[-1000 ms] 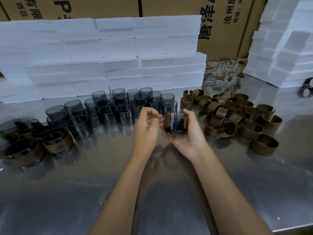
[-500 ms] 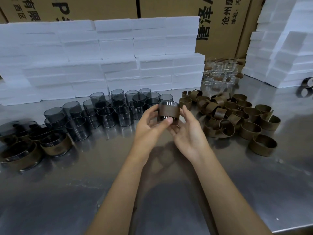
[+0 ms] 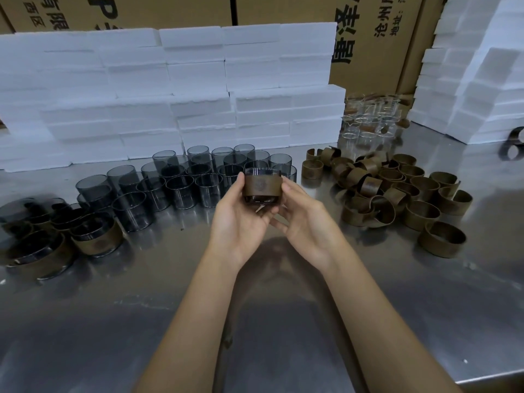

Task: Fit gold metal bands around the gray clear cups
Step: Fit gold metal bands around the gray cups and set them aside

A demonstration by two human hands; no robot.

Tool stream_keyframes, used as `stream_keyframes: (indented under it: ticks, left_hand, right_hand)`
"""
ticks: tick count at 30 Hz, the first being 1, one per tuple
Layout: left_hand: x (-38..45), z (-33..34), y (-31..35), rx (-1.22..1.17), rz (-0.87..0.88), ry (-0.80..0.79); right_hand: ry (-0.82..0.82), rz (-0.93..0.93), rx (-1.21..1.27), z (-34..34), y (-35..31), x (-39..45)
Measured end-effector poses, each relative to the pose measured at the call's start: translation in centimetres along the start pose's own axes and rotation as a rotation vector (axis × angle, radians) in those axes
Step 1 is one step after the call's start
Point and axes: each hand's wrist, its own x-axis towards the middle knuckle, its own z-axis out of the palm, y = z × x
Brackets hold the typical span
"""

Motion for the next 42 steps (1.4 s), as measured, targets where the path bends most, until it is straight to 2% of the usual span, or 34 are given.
stream_keyframes:
  ticks: [15, 17, 21, 26, 29, 32, 37, 42]
  left_hand:
    - [-0.1, -0.1, 0.3, 0.054, -0.011, 0.026]
    - [0.0, 0.0, 0.1, 0.195, 0.012, 0.067]
    - [0.1, 0.1, 0.0, 0.751, 0.159, 0.216]
    - [-0.1, -0.4, 0.4, 0.872, 0.204, 0.21]
    - [0.0, -0.3, 0.4, 0.931, 0.257, 0.302]
    - [-0.3, -0.8, 1.3, 1.07, 0.233, 0.442]
    - [-2.7, -3.3, 4.2, 1.601, 0.045, 0.621]
    - [-5.8, -6.1, 7.7, 1.989, 0.075, 0.93]
  right_hand:
    - [-0.013, 0.009, -0.013, -0.3, 0.3, 0.0]
    - [-0.035, 0.041, 0.009, -0.3, 0.4, 0.0]
    - [-0.033, 0.051, 0.065, -0.6, 0.5, 0.2]
    - [0.008, -0.035, 0.008, -0.5, 1.0, 0.5]
    - [0.032, -0.027, -0.145, -0.3, 1.4, 0.7]
    - [0.134, -0.051, -0.287, -0.2, 1.9, 0.8]
    - [0.201, -0.044, -0.275, -0.4, 2.0, 1.0]
    - [0.198, -0.028, -0.266, -0.5, 2.3, 1.1]
